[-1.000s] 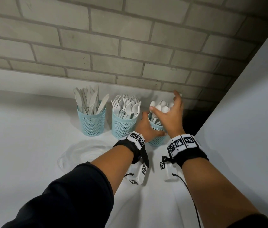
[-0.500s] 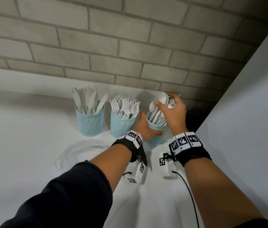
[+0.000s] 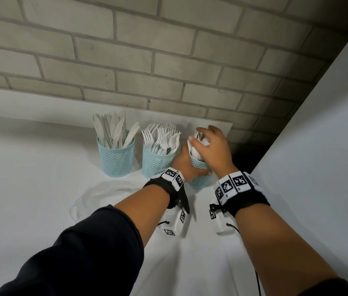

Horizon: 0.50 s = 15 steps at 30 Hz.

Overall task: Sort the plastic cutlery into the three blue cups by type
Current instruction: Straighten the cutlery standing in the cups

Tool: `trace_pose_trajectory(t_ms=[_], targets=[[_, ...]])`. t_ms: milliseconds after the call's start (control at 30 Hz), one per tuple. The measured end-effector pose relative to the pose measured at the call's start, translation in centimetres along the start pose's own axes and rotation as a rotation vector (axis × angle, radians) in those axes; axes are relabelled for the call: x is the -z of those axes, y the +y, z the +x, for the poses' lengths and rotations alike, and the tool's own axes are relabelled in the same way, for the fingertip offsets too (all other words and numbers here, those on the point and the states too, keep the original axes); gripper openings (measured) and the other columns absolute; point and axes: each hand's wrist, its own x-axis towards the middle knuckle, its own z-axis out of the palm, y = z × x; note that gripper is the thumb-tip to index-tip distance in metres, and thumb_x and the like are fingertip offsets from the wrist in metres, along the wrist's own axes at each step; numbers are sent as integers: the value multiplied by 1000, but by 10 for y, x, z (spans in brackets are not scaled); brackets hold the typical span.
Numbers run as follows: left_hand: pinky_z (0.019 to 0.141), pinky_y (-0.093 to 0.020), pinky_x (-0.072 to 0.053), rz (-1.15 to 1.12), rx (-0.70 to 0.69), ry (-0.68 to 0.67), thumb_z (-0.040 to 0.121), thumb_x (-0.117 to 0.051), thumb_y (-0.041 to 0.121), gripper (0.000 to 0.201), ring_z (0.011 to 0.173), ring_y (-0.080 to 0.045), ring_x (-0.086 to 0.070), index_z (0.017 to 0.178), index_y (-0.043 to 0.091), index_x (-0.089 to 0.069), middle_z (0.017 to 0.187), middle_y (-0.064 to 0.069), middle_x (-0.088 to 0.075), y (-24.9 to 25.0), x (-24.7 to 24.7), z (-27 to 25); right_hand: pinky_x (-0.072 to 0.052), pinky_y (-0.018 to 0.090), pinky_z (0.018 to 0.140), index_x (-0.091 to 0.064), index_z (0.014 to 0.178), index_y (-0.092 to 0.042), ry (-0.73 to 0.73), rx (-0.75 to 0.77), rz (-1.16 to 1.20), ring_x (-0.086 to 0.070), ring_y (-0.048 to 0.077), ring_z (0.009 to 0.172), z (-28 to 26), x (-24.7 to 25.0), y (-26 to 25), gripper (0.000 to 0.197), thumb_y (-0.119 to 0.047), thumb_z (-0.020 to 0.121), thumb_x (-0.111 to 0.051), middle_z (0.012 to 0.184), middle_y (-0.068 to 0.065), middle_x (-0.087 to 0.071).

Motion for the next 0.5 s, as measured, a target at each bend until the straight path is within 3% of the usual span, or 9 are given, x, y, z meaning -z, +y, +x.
trace_pose_trajectory(t_ms=[133, 300, 400, 500], targets=[[99, -40, -45, 70, 15, 10, 49, -88, 43, 105, 113, -20, -54, 133, 13, -32, 124, -2, -56, 3, -1, -3, -42, 36, 100, -59, 124, -16, 72, -30, 9, -50, 27, 119, 3, -2, -3, 41, -40, 91, -53, 133, 12, -49], [87, -32, -52, 424, 65, -22, 75, -72, 45, 59, 99, -23, -63, 116, 7, -56, 104, -5, -64, 23, 0, -21, -35, 46, 107, -49, 134, -19, -34, -46, -28, -41, 33, 128, 10, -1, -5, 49, -47, 94, -42, 143, 16, -40], [85, -29, -47, 498, 61, -163, 86, -63, 35, 43, 102, -24, -61, 115, 3, -60, 96, -4, -58, 42, 21, -40, -34, 48, 108, -44, 138, -20, 87, 9, -18, -35, 31, 133, 7, 8, -17, 50, -46, 95, -41, 148, 14, -34], [76, -33, -52, 521, 41, -208, 87, -62, 33, 28, 80, -16, -62, 94, 6, -63, 84, -3, -61, 58, 51, -56, -33, 36, 106, -53, 129, -15, 249, 177, 43, -38, 25, 129, -9, 14, -41, 45, -41, 94, -43, 137, 12, -46]])
